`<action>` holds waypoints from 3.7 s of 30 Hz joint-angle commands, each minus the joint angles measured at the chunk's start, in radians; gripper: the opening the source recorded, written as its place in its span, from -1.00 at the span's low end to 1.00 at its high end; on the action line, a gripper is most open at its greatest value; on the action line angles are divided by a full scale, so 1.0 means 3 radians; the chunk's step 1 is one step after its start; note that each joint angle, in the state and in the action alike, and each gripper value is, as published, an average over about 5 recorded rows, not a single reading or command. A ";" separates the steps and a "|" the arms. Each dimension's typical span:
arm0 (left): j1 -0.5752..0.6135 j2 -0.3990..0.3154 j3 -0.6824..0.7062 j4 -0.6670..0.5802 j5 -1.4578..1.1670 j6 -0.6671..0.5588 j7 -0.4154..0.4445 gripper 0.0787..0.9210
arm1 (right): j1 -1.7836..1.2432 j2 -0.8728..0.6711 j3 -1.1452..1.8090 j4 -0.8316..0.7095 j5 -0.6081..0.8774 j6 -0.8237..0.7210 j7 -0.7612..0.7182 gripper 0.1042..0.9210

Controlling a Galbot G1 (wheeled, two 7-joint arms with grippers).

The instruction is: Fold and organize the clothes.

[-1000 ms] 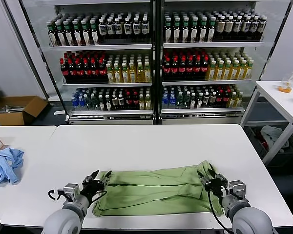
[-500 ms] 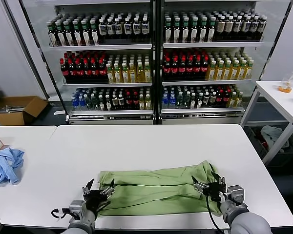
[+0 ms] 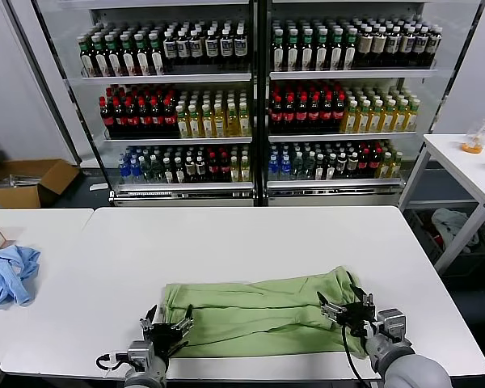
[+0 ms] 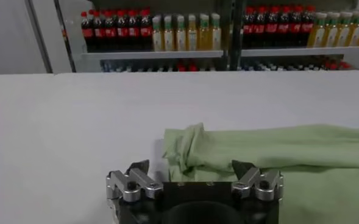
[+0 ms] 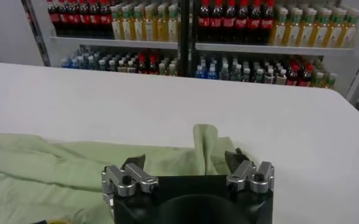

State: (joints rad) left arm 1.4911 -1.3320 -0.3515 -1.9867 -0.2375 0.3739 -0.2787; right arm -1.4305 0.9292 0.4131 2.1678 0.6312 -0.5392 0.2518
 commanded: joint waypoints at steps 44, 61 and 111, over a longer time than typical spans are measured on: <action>0.0231 0.0762 -0.1427 -0.0228 -0.1235 0.0038 0.0462 -0.76 | 0.0011 -0.0143 0.0080 0.0117 0.0099 0.0032 0.0016 0.76; 0.0299 -0.0025 -0.0241 -0.0453 -0.0356 0.0001 0.0346 0.05 | 0.0001 -0.0113 0.0069 0.0080 0.0074 0.0027 0.0020 0.76; -0.0048 -0.0113 -0.0267 0.0249 -0.0198 -0.0191 0.0227 -0.88 | 0.0010 -0.0170 0.0091 0.0145 0.0084 0.0000 0.0042 0.76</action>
State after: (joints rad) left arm 1.4820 -1.3810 -0.4068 -1.9200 -0.2764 0.3147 -0.2094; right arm -1.4275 0.8786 0.4396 2.2107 0.6558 -0.5392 0.2638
